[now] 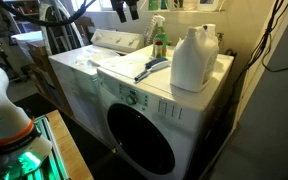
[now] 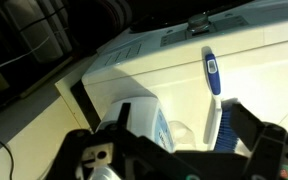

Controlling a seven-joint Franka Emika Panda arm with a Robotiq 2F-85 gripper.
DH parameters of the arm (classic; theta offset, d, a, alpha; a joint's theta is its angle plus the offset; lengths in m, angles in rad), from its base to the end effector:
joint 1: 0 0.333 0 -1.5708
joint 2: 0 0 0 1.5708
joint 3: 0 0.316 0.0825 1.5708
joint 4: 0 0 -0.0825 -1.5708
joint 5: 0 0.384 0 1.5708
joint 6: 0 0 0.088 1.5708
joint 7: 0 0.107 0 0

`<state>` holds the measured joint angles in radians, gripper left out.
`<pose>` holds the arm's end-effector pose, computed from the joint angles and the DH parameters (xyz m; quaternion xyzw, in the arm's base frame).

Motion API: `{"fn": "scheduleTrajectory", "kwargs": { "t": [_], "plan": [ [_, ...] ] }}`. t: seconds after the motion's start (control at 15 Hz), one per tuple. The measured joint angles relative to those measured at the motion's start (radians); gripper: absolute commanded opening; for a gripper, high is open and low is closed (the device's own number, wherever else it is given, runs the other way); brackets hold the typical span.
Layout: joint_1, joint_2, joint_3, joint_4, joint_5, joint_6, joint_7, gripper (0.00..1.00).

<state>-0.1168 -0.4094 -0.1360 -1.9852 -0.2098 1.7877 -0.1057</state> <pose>0.4227 -0.1402 0.6492 0.9899 -0.0584 0.0889 0.0941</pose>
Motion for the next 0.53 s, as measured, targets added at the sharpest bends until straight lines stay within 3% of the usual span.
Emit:
{"fn": "scheduleTrajectory", "kwargs": {
  "t": [0.53],
  "plan": [
    [-0.015,0.034,-0.013,0.034,0.003,0.006,0.032,1.00]
  ]
}}
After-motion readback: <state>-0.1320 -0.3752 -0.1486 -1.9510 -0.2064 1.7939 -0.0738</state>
